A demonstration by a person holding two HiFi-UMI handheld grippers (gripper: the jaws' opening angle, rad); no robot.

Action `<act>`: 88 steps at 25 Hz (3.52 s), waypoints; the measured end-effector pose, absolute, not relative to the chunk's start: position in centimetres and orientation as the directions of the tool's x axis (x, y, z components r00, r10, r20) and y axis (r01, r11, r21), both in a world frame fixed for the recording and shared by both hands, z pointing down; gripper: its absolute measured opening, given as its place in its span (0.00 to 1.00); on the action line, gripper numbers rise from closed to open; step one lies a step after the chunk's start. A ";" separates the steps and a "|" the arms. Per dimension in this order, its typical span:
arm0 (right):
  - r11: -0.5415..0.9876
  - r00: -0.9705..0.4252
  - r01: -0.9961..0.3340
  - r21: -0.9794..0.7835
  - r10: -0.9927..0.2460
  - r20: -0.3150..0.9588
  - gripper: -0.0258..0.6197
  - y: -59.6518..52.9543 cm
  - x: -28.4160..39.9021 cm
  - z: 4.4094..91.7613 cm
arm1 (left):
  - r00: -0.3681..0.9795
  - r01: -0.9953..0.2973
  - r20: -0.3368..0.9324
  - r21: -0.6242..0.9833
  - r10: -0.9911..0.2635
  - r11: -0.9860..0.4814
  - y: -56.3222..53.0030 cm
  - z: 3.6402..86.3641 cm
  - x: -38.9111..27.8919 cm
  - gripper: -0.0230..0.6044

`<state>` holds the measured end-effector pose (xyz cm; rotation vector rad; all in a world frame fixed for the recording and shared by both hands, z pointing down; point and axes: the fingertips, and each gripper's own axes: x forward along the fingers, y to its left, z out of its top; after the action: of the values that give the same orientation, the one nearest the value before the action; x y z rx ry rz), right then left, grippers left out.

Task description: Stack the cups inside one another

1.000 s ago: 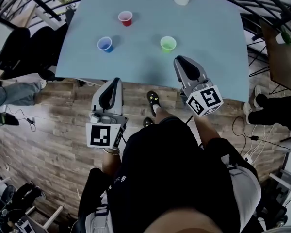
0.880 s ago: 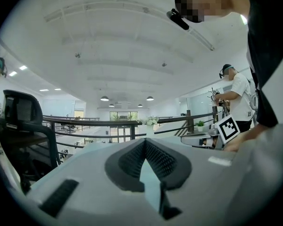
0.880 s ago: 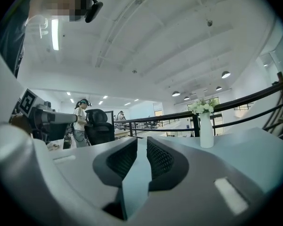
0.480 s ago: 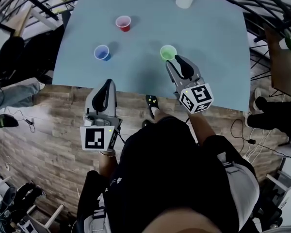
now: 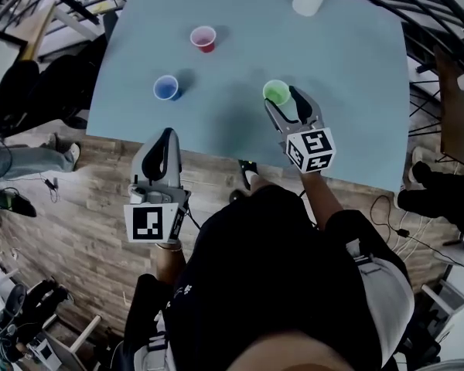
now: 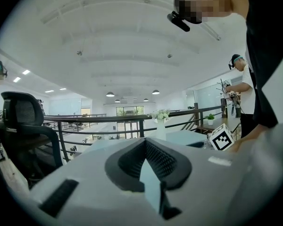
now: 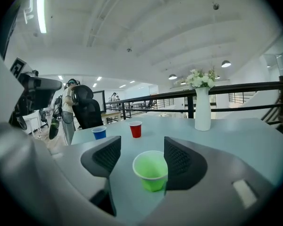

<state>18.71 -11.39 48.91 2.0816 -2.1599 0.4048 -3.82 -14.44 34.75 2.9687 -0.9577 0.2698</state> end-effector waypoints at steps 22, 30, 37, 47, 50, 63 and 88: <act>0.020 -0.036 -0.999 -0.044 -0.920 0.391 0.61 -13.6 19.9 53.9 | 0.763 -0.622 0.197 -0.036 -0.615 -0.782 -16.8 36.0 -4.3 0.02; 0.054 -0.070 -0.997 -0.050 -0.914 0.400 0.64 -14.2 18.7 54.3 | 0.754 -0.631 0.197 -0.044 -0.626 -0.774 -17.1 35.9 -5.0 0.02; 0.065 -0.071 -0.997 -0.027 -0.898 0.435 0.64 -14.4 18.6 55.2 | 0.749 -0.635 0.209 -0.046 -0.629 -0.771 -17.3 36.0 -5.4 0.02; 0.090 -0.085 -0.996 -0.009 -0.895 0.438 0.61 -14.9 18.0 55.0 | 0.745 -0.639 0.207 -0.049 -0.634 -0.767 -17.7 36.1 -5.9 0.02; 0.109 -0.106 -0.994 -0.015 -0.899 0.425 0.61 -15.2 17.5 54.2 | 0.737 -0.650 0.207 -0.044 -0.644 -0.759 -17.8 36.1 -6.3 0.02; 0.264 -0.243 -0.964 0.018 -0.908 0.341 0.61 -20.1 13.1 48.2 | 0.684 -0.717 0.166 -0.030 -0.710 -0.697 -18.9 35.2 -9.1 0.02; 0.565 -0.543 -0.824 0.044 -0.809 0.224 0.61 -29.0 0.5 43.0 | 0.476 -0.873 0.172 -0.024 -0.862 -0.487 -18.4 34.6 -16.5 0.02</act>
<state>0.48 -29.02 43.00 1.3668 -2.5800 0.0981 -16.51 -18.40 34.63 2.6417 -1.5547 0.2478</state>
